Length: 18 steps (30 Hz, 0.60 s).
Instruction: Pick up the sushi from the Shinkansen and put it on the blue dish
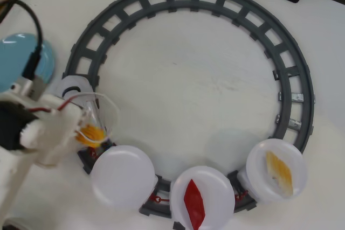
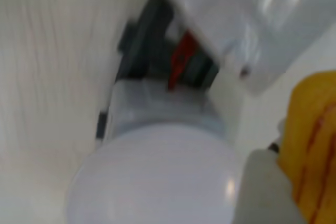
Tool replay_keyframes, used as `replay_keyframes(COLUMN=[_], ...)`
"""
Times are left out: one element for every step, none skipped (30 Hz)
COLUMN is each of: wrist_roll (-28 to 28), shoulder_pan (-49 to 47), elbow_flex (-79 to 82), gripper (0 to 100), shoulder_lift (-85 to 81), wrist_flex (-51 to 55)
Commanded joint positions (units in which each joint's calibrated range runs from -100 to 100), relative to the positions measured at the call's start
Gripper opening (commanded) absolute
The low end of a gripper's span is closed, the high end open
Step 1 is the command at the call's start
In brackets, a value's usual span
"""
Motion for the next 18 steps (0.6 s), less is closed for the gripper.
replay_keyframes(wrist_roll=[-1.54,-1.91,-2.38,-3.01,-3.53,-3.84,-3.95,-4.16,-4.42,-4.47,-4.52,-4.52,-4.52,-4.57,-4.57,-4.52,-4.52,-4.36], shoulder_pan=[-8.19,-10.21,-12.41,-14.0,-15.49,-16.64,-17.96,-19.37,-20.6,-21.65,-22.89,-23.77,-24.73,-25.7,-26.67,-27.46,-28.43,-29.4], elbow_flex=[-3.2,-3.11,-3.11,-3.11,-3.38,-3.65,-3.74,-3.74,-3.74,-3.74,-3.74,-3.83,-4.19,-5.0,-5.82,-6.81,-8.07,-9.51], gripper=[3,3,3,3,3,3,3,3,3,3,3,3,3,3,3,3,3,3], shoulder_lift=[-0.07,0.34,1.09,2.0,3.08,4.32,5.49,6.81,8.14,9.47,10.79,11.96,13.2,14.36,15.52,16.77,18.18,19.75], wrist_flex=[0.04,-0.05,-0.9,-1.92,-3.02,-4.21,-5.48,-6.84,-8.12,-9.22,-10.49,-11.85,-13.04,-13.72,-14.4,-14.99,-15.42,-15.5])
